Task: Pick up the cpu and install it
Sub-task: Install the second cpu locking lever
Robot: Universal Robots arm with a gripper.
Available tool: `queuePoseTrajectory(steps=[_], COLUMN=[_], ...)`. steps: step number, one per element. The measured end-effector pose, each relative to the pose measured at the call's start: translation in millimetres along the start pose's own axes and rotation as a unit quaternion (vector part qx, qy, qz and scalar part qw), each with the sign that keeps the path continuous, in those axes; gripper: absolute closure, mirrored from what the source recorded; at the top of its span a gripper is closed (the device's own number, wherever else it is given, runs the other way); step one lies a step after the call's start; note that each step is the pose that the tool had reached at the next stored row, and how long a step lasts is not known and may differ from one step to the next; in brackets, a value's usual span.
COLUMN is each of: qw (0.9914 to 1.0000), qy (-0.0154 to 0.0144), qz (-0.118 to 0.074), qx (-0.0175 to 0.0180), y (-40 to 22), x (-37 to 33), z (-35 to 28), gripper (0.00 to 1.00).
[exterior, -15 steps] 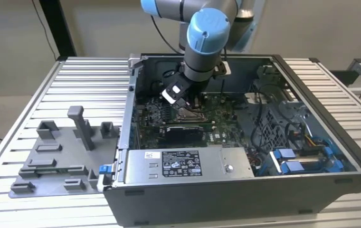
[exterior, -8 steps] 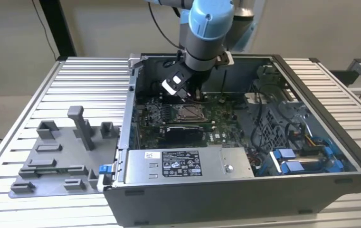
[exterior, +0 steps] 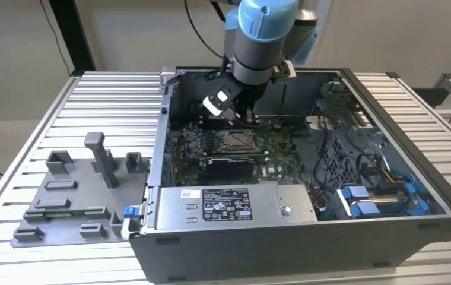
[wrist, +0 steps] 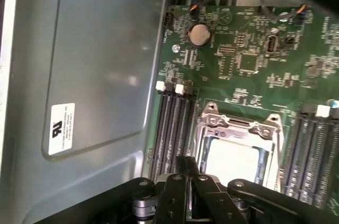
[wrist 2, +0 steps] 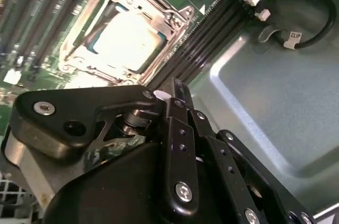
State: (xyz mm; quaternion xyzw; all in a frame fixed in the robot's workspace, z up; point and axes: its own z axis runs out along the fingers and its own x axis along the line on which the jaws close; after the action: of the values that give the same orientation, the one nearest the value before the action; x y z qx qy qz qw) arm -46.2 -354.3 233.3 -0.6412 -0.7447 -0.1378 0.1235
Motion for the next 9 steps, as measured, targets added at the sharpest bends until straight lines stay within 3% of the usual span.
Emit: queuePoseTrajectory(steps=[7,9], qw=[0.99982,0.99978], qy=[-0.0187,-0.0206], qz=[0.0,0.0], qx=[0.0028,0.0031], y=[0.4,0.8], x=[-4.6,-4.2], z=[-11.0,-16.3], gripper=[1.0,1.0])
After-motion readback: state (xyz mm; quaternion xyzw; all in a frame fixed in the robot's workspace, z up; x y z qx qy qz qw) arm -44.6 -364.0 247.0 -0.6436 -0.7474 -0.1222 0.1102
